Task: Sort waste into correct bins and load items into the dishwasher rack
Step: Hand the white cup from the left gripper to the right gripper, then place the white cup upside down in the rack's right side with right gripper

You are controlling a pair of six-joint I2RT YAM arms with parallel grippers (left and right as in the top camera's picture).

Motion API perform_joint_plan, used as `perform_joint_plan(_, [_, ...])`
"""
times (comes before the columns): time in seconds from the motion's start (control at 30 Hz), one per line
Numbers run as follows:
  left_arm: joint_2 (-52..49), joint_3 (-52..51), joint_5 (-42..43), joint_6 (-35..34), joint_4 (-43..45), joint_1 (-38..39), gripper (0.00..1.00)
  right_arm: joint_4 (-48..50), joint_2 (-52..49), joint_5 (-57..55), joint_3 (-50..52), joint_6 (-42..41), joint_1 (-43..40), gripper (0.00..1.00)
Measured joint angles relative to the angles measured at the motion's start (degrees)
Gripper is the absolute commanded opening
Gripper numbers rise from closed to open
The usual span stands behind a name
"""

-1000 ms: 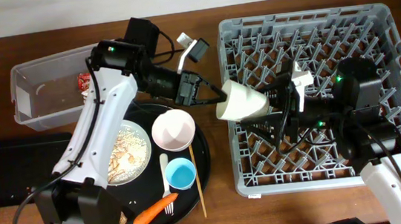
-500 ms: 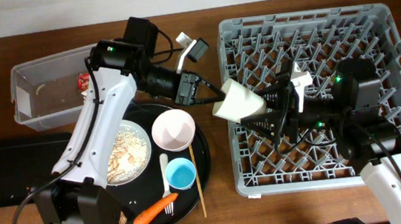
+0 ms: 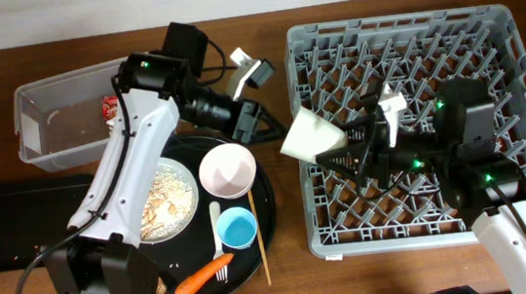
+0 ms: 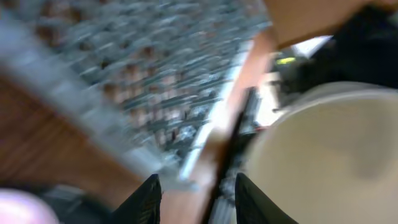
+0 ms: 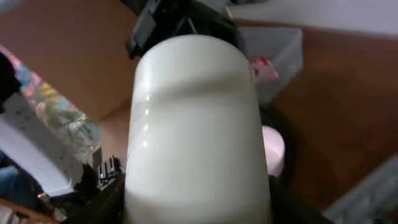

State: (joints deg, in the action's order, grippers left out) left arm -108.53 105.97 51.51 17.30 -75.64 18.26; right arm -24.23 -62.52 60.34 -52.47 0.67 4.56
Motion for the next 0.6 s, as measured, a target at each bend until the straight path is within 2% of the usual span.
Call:
perform_joint_plan(0.2, [0.0, -0.02, -19.96, -6.73, -1.99, -4.04, 0.38, -13.42, -0.02, -13.79, -0.87, -2.34, 0.0, 0.19])
perform_joint_plan(0.43, [0.0, -0.02, -30.67, -8.39, -4.66, -5.97, 0.38, -34.58, -0.2, -40.28, -11.13, -6.27, -1.53, 0.12])
perform_joint_plan(0.53, [0.0, -0.02, -33.14, -8.44, -4.83, -5.97, 0.37, -38.42, -0.11, -46.77, -15.98, -6.75, -6.84, 0.1])
perform_joint_plan(0.6, [0.0, -0.02, -34.25, -8.59, -4.92, -5.97, 0.37, -39.34, -0.04, -49.44, -17.99, -6.91, -13.31, 0.1])
